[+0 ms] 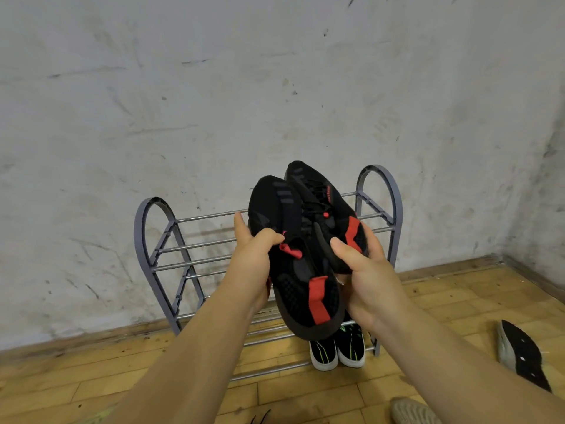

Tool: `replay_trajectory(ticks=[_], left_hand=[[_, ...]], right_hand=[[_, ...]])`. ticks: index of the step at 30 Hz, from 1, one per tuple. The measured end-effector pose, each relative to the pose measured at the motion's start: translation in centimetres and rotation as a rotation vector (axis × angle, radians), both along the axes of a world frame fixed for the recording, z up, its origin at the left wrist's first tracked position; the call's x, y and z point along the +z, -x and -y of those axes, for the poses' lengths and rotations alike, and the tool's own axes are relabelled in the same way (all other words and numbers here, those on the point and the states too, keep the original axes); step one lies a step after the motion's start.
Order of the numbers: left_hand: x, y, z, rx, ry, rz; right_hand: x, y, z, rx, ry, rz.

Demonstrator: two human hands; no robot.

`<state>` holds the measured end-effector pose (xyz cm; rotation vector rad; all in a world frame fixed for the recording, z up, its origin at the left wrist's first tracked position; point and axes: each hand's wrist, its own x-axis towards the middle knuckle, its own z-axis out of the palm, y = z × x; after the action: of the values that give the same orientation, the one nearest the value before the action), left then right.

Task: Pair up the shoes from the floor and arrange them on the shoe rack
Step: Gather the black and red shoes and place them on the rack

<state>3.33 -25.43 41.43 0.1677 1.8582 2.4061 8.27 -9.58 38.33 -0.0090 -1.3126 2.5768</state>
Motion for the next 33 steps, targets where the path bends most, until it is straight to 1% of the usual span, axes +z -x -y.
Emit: replay_trajectory(ticks=[2, 4, 6, 8, 10, 11, 13, 15, 17, 19, 22, 26, 30, 33], left_hand=[[0.1, -0.2, 0.1, -0.038, 0.014, -0.031], [0.3, -0.4, 0.1, -0.021, 0.011, -0.033], [-0.3, -0.4, -0.3, 0.043, 0.04, -0.042], [-0.8, -0.7, -1.1, 0.156, 0.048, -0.039], [-1.3, -0.9, -2.1, 0.194, -0.018, -0.013], [-1.3, -1.2, -2.4, 0.164, -0.06, -0.015], [-1.1, -1.7, -2.7, 0.021, -0.088, -0.075], [-1.3, -2.1, -2.7, -0.189, 0.008, -0.162], [-1.8, -2.2, -2.6, -0.364, 0.091, -0.189], [-2.4, -2.0, -2.4, -0.462, 0.092, -0.179], [-2.3, -2.0, -2.2, -0.514, 0.089, -0.19], [-2.5, -1.5, -1.9, -0.471, 0.07, -0.198], [-3.5, -0.1, -1.7, -0.247, -0.02, -0.086], [-4.0, 1.4, -1.0, -0.123, -0.036, -0.041]], right_hand=[[0.2, 0.1, -0.2, -0.022, -0.001, -0.009], [0.3, 0.2, -0.5, -0.044, 0.016, -0.013], [0.3, 0.3, -0.6, -0.064, 0.02, -0.015], [0.2, 0.5, -0.6, -0.101, 0.015, -0.01], [-0.2, 0.7, -0.5, -0.139, 0.028, 0.019], [-0.4, 0.9, -0.4, -0.153, 0.048, 0.041], [-0.7, 1.1, -0.6, -0.175, 0.102, 0.079], [-0.8, 1.2, -1.2, -0.203, 0.133, 0.104], [-0.7, 1.1, -1.8, -0.222, 0.125, 0.1], [-0.7, 0.9, -2.1, -0.238, 0.103, 0.093], [-0.8, 0.8, -2.3, -0.24, 0.101, 0.098], [-0.8, 0.9, -2.6, -0.214, 0.076, 0.096], [-1.3, 1.7, -3.2, -0.2, 0.097, 0.122], [-2.1, 2.7, -3.5, -0.198, 0.111, 0.182]])
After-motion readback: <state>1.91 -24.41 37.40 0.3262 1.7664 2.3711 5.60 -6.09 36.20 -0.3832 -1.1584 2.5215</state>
